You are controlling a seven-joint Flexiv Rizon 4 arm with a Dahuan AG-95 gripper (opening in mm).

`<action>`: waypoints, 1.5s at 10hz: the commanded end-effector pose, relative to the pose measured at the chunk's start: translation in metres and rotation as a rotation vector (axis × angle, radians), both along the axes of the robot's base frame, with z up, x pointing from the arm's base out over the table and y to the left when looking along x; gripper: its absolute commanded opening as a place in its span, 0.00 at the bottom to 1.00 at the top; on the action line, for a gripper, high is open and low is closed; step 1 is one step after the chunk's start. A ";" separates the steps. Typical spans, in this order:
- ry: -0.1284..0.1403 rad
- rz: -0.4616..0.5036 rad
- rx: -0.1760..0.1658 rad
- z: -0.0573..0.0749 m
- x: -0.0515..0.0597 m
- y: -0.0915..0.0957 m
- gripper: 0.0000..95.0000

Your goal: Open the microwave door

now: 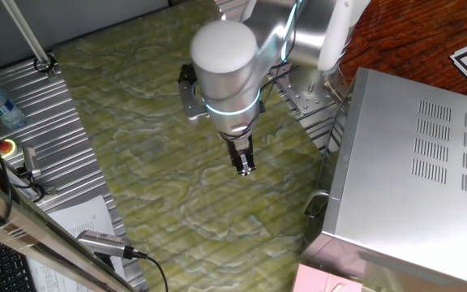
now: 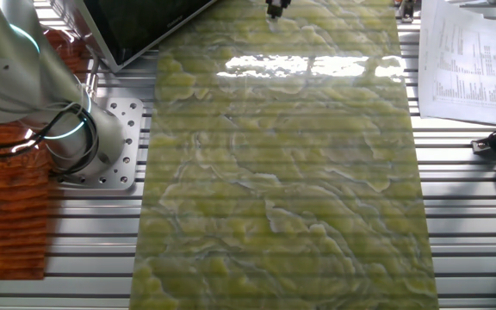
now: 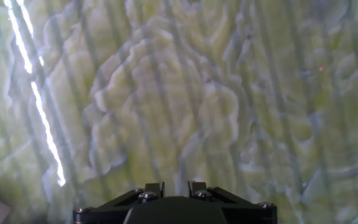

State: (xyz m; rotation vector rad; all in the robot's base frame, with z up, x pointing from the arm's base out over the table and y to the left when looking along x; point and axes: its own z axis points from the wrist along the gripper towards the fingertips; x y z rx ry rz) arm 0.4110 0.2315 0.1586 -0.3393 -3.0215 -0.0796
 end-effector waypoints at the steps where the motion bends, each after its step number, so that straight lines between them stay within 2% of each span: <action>1: -0.019 0.014 -0.001 -0.001 0.001 0.000 0.20; 4: -0.023 0.041 0.003 -0.001 0.001 0.000 0.20; 6: -0.014 0.034 0.009 0.005 0.008 -0.007 0.20; 7: -0.007 0.019 0.020 0.007 0.007 -0.002 0.20; 10: -0.003 -0.030 0.084 0.014 0.005 0.028 0.20; 12: 0.002 -0.030 0.123 0.017 -0.003 0.059 0.20; 14: 0.002 -0.030 0.117 0.014 -0.011 0.080 0.20; 15: 0.001 -0.030 0.116 0.011 -0.013 0.085 0.20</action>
